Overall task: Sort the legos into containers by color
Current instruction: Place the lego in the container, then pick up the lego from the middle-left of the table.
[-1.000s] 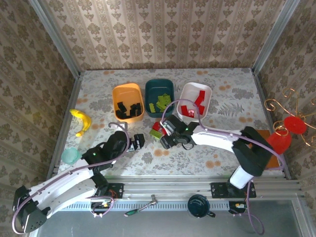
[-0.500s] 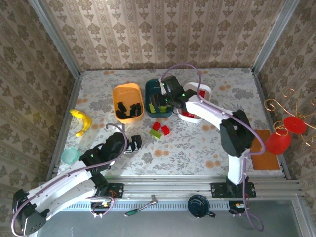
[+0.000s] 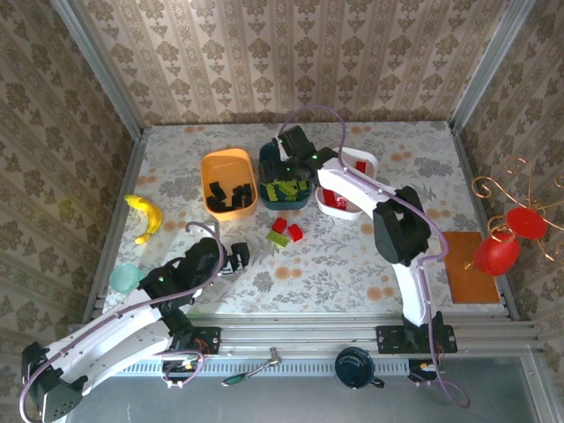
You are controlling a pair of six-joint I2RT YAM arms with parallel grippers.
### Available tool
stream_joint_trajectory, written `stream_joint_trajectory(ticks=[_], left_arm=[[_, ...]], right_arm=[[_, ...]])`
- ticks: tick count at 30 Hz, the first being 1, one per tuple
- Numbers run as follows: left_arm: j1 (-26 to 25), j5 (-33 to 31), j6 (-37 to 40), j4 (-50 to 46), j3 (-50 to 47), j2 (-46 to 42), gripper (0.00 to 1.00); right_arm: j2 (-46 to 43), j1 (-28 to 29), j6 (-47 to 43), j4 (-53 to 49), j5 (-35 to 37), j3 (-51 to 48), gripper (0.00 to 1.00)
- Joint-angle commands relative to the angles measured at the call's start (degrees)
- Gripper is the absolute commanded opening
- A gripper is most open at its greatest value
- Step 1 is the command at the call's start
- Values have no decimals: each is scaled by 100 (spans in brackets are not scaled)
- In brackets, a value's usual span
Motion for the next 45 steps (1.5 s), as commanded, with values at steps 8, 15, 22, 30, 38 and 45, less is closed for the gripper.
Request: stream_joint_trajectory(ticks=[8,15,22,30,38,45], left_arm=[[1253,114,518,-147,280,801,96],[1879,33,974,1083,257,2021,89],[2788,690,1187,2104,397,3295,74],[3264,1191,1165,3003,367,4142,73],[3428,1279,1236,3342,506,4619,69],[3620,1231,1179,3379,582,4901,65]], right_arm=[[-2359,186,241,1264,-135,-3101,92],[-2744,186,399,1517,-123,-3798,92],[-2919,186,352,1467,-47,-3808,92],[-3084,186,313,1444,-32,-3875,92],[-3222,186,323,1431,-50,-3899,92],[-3261,186,294,1390,-18,-3934,92]])
